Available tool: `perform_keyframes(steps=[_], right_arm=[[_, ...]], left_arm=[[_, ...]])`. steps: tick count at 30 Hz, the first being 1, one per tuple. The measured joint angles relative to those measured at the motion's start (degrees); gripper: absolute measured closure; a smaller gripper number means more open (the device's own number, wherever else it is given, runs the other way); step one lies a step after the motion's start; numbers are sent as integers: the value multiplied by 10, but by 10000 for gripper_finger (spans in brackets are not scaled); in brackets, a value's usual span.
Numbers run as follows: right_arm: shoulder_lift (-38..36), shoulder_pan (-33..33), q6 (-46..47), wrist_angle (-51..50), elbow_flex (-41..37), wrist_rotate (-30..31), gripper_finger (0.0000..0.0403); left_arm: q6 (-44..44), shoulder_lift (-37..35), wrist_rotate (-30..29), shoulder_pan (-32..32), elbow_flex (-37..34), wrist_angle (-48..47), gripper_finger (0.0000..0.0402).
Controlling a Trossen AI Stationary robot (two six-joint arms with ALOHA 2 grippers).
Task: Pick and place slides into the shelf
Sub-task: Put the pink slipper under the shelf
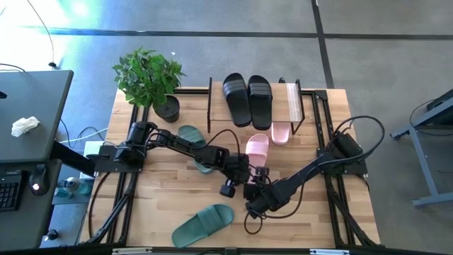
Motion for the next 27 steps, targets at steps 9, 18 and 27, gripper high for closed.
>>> perform_keyframes(steps=[9, 18, 27], right_arm=[[0, -10, 42, -1, -28, -34, 269], [0, -10, 73, -3, -36, -12, 318], [1, -6, 81, -78, -13, 27, 391]], left_arm=[[0, -9, 29, 0, 0, -17, 373], [8, -66, 29, 0, 0, -88, 392], [35, -151, 5, -4, 0, -190, 399]])
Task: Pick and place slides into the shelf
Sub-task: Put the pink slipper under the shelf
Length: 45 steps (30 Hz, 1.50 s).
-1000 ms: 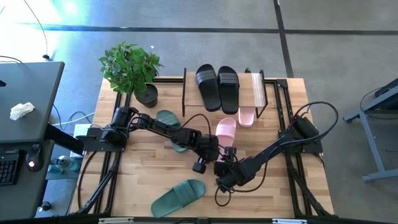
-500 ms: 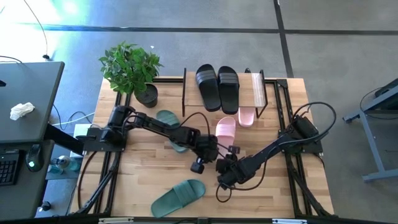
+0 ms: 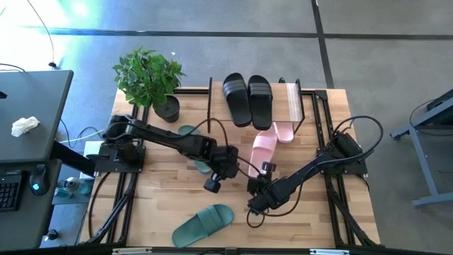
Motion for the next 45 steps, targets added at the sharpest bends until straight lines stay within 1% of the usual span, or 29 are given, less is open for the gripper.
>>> perform_keyframes(steps=[4, 7, 8, 11, 16, 19, 23, 25, 32, 38, 41, 45], right_arm=[[0, 4, 9, -106, 40, 32, 398], [0, 10, 1, -164, 67, 74, 399], [0, 11, -15, -168, 74, 85, 399], [0, 11, -76, -170, 90, 93, 401], [-1, 11, -106, -160, 98, 106, 402], [-1, 7, -145, -118, 86, 121, 402], [-1, -15, -207, -25, 45, 92, 402], [-1, -27, -228, 24, 25, 101, 402], [-6, -74, -267, 66, -32, 109, 403], [-38, -106, -324, 165, -110, 95, 403], [-55, -122, -354, 194, -141, 94, 403], [-78, -148, -368, 232, -187, 91, 403]], left_arm=[[15, -30, -36, -1, 0, -35, 401], [23, -44, -56, -3, 0, -50, 399], [27, -47, -62, -3, 0, -49, 399], [29, -49, -72, -3, 0, -50, 401], [31, -50, -86, -3, 0, -50, 399], [31, -50, -89, -3, 0, -49, 401], [41, -50, -92, -3, 0, -50, 399], [41, -50, -92, -3, 0, -54, 399], [41, -50, -93, -3, 0, -59, 399], [41, -50, -94, -4, 0, -63, 399], [41, -50, -97, -4, 0, -63, 399], [41, -50, -98, -3, 0, -62, 399]])
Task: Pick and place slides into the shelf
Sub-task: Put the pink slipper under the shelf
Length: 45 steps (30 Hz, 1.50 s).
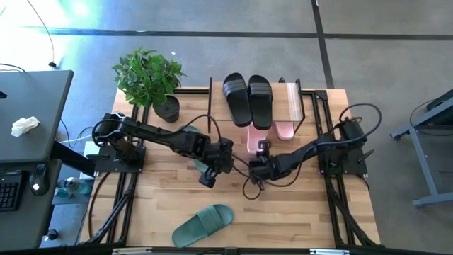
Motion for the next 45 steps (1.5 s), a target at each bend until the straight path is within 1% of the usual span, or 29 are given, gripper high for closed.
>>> perform_keyframes(steps=[3, 6, 8, 10, 15, 19, 26, 35, 39, 42, 45], right_arm=[[-18, -16, -3, 27, -26, 0, 403], [-31, -28, -39, 65, -50, -7, 403], [-36, -39, -62, 95, -62, -22, 403], [-39, -50, -66, 110, -69, -35, 403], [-40, -73, -78, 156, -88, -36, 403], [-39, -89, -89, 168, -89, -44, 403], [-40, -101, -87, 169, -89, -46, 403], [-55, -120, -89, 163, -90, -78, 403], [-56, -124, -90, 153, -90, -77, 403], [-62, -130, -83, 121, -91, -61, 403], [-72, -132, -46, 68, -91, -51, 403]], left_arm=[[0, 0, -10, 0, 0, 0, 399], [0, 0, -15, 0, 0, 2, 399], [0, 0, -15, 0, 0, 3, 399], [0, 0, -15, 0, 0, 7, 399], [-2, 0, -15, 0, 0, 12, 399], [-2, 0, -15, 0, 0, 13, 399], [-2, 0, -15, 0, 0, 14, 399], [-2, 0, -15, 0, 0, 31, 399], [-2, 0, -15, 0, 0, 30, 399], [-3, 0, -15, 0, 0, 30, 399], [-4, 0, -15, 0, 0, 29, 399]])
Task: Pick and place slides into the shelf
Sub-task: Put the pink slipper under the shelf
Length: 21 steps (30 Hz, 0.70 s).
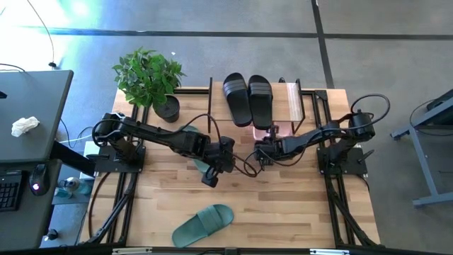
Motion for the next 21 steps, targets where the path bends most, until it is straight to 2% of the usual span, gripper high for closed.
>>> perform_keyframes(steps=[3, 13, 21], right_arm=[[-10, 1, 17, -30, 0, 2, 403], [-14, 1, 35, -29, 0, -22, 399], [-14, 1, 50, -29, 0, -24, 341]], left_arm=[[0, 0, 0, 0, 0, 1, 399], [0, 0, 0, 0, 0, 1, 399], [0, 0, 0, 0, 0, 1, 399]])
